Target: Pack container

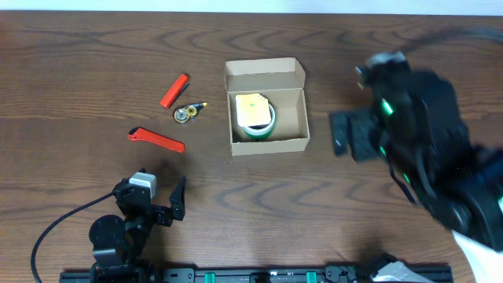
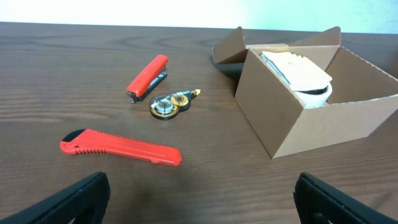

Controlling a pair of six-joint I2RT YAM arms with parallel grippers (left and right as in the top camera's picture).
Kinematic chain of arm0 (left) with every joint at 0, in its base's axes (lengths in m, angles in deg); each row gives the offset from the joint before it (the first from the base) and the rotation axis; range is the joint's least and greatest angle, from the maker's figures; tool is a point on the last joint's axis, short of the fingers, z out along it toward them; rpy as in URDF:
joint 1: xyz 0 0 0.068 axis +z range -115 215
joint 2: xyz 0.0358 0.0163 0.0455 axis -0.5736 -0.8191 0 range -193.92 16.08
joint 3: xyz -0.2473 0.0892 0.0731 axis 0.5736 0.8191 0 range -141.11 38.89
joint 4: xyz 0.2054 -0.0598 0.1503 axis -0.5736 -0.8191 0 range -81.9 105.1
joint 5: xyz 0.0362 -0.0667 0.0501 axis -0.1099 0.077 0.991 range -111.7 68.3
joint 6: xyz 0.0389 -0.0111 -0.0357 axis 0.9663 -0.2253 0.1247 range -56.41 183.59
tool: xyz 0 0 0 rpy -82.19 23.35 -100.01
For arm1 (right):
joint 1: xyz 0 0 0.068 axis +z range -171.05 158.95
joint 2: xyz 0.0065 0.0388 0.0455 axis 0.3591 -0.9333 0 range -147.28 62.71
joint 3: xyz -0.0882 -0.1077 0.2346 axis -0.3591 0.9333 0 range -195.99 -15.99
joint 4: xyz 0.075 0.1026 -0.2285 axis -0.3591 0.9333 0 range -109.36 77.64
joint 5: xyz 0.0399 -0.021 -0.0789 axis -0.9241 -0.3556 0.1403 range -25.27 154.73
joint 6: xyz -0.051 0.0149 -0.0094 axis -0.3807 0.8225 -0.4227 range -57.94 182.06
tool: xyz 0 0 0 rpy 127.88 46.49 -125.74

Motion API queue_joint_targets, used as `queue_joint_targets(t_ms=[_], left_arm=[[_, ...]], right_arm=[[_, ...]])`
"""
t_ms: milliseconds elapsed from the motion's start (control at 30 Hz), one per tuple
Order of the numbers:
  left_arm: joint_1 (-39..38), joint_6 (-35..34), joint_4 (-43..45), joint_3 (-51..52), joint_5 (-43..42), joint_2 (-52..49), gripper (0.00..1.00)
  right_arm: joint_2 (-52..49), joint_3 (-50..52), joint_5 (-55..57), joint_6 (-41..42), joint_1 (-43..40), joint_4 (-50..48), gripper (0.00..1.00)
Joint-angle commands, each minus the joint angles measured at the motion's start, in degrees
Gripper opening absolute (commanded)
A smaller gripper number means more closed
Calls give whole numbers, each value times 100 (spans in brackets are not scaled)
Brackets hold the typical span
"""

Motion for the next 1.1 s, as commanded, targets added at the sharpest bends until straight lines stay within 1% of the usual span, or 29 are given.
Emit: queue_joint_targets(t_ms=[0,67,167,233,400,933,1000,1067], left_arm=[[-22,-83,-22,118,-61,28,95],[-22,-83,-22,118,-61,28,95],[-22,-83,-22,118,-61,28,95],[-22,-83,-22,118,-61,28,96],[-22,-81,-22,118,-59,28,95],[-22,-153,-33,118,-98,28,95],[-22,-260,-28,118,-212,28,95],[-22,-619,-17,118,-295,28,95]], right_arm=[[669,1086,219,-208,-129,-232,99],[1152,1768,31,-417,-129,-367,99],[1609,2267,-269,-525,-129,-337,99],[1840,2426,-372,-522,-129,-258,99],[2046,2455,-369,-522,-129,-144,99],[2044,2457,-372,-522,-129,-144,99],[2044,2457,-372,-522,-129,-142,99],[2041,2457,-372,-522,-129,-144,99]])
